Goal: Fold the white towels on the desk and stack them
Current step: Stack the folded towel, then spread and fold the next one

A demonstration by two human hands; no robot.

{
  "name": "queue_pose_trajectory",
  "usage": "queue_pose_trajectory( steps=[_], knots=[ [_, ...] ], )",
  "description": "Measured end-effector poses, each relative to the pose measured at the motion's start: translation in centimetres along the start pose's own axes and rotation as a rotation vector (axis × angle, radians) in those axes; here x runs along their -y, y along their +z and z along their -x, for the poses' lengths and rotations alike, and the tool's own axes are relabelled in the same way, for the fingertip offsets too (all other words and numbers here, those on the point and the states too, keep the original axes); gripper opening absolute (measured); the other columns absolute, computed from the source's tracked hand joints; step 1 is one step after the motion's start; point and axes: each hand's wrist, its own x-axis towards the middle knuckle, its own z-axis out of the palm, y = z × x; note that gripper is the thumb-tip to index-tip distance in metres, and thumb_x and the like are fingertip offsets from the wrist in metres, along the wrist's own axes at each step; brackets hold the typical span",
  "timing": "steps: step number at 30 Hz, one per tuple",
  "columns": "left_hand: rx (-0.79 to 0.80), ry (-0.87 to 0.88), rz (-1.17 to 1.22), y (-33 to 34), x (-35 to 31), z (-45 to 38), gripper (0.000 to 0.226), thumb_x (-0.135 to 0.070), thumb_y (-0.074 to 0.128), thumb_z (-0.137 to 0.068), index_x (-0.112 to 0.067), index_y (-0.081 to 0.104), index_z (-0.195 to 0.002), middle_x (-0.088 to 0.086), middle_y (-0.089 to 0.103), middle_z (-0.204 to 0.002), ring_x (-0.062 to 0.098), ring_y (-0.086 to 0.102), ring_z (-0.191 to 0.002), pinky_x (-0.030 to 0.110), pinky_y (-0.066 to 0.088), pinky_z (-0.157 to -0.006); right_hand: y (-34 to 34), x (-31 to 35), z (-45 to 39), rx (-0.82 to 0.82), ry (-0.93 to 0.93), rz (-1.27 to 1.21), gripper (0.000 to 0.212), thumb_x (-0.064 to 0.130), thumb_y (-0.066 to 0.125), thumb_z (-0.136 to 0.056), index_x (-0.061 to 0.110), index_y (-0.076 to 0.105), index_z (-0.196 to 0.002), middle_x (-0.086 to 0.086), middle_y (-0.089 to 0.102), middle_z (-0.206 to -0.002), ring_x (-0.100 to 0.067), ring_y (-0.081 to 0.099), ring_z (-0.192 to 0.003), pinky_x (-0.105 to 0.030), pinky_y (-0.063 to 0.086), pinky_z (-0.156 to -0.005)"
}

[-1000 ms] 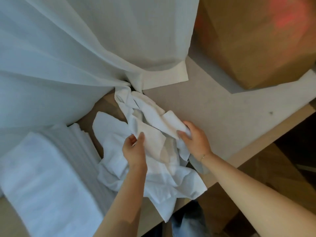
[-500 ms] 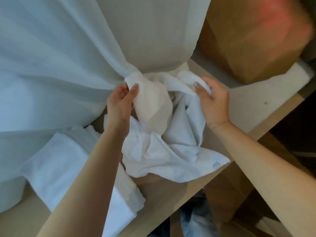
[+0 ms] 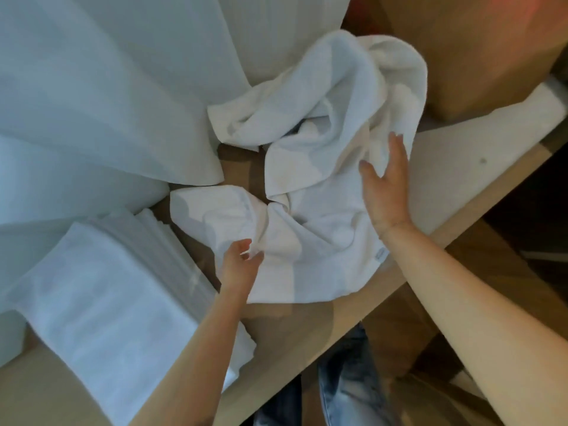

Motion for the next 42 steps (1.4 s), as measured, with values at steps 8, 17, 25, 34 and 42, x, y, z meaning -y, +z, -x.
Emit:
queue_pose_trajectory(
  steps=[8,17,25,34,42],
  knots=[
    [-0.136,0.094,-0.278,5.4,1.1,-3.3,0.082,-0.046,0.071,-0.085,-0.027,0.024,-0.149,0.007,0.033,-0.148,0.029,0.034,-0.135,0.050,0.041,-0.099,2.8,-9.5,7.3,0.320,-0.235,0.536,0.052,0.016,0.053,-0.097,0.018,0.037,-0.146,0.000,0.016,-0.161,-0.018,0.008,-0.149,-0.030,0.014,-0.118],
    [-0.225,0.143,-0.006,1.2,2.1,-1.1,0.028,-0.033,0.058,-0.098,-0.011,0.064,-0.114,-0.005,0.062,-0.095,0.009,0.058,-0.085,0.017,0.039,-0.074,1.7,-10.7,6.3,0.511,-0.276,0.728,0.053,0.020,0.054,-0.097,0.015,0.037,-0.147,-0.002,0.006,-0.163,-0.019,0.003,-0.149,-0.026,0.011,-0.116],
    [-0.314,0.397,0.242,-6.9,-2.6,12.0,0.013,-0.029,0.059,-0.096,-0.019,0.061,-0.105,-0.010,0.049,-0.120,0.009,0.051,-0.110,0.020,0.041,-0.093,-0.8,-4.3,11.2,0.653,-0.081,0.564,0.063,0.021,0.053,-0.098,0.022,0.021,-0.153,0.001,0.011,-0.162,-0.017,0.011,-0.148,-0.031,0.016,-0.118],
    [-0.080,0.662,0.530,-16.0,-12.4,28.2,0.011,-0.027,0.053,-0.100,-0.028,0.064,-0.098,-0.014,0.069,-0.098,0.001,0.063,-0.095,0.016,0.049,-0.080,-6.0,10.4,22.4,0.548,-0.218,0.204,0.063,0.047,0.063,-0.089,0.055,0.026,-0.140,0.040,0.032,-0.138,0.021,0.028,-0.127,-0.014,0.028,-0.104],
    [-0.055,0.887,0.606,-22.4,-18.3,35.4,0.013,-0.044,0.051,-0.098,-0.034,0.060,-0.095,-0.004,0.069,-0.093,0.014,0.065,-0.090,0.032,0.049,-0.081,-10.3,20.6,28.5,0.297,-0.356,-0.044,0.077,0.051,0.072,-0.077,0.054,0.023,-0.136,0.046,0.030,-0.133,0.017,0.031,-0.127,0.004,0.030,-0.092]
  ],
)
